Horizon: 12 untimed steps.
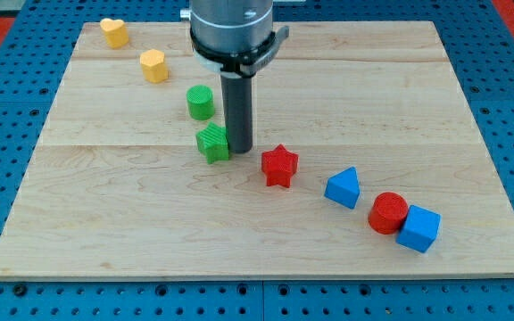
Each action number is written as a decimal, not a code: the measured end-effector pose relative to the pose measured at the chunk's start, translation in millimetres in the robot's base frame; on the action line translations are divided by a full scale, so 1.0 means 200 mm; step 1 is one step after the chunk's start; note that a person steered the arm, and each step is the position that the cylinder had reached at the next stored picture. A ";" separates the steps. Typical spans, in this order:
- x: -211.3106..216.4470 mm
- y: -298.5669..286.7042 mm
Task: Place the red star in between the green star and blue triangle
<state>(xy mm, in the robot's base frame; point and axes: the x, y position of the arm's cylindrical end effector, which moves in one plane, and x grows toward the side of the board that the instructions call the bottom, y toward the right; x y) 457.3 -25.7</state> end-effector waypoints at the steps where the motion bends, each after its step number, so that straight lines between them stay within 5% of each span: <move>1: 0.11 -0.15; 6: 0.22 0.25; 7: 0.44 0.09; 8: 0.43 -0.21; 12: 0.06 -0.47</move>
<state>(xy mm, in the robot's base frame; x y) 469.7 -118.8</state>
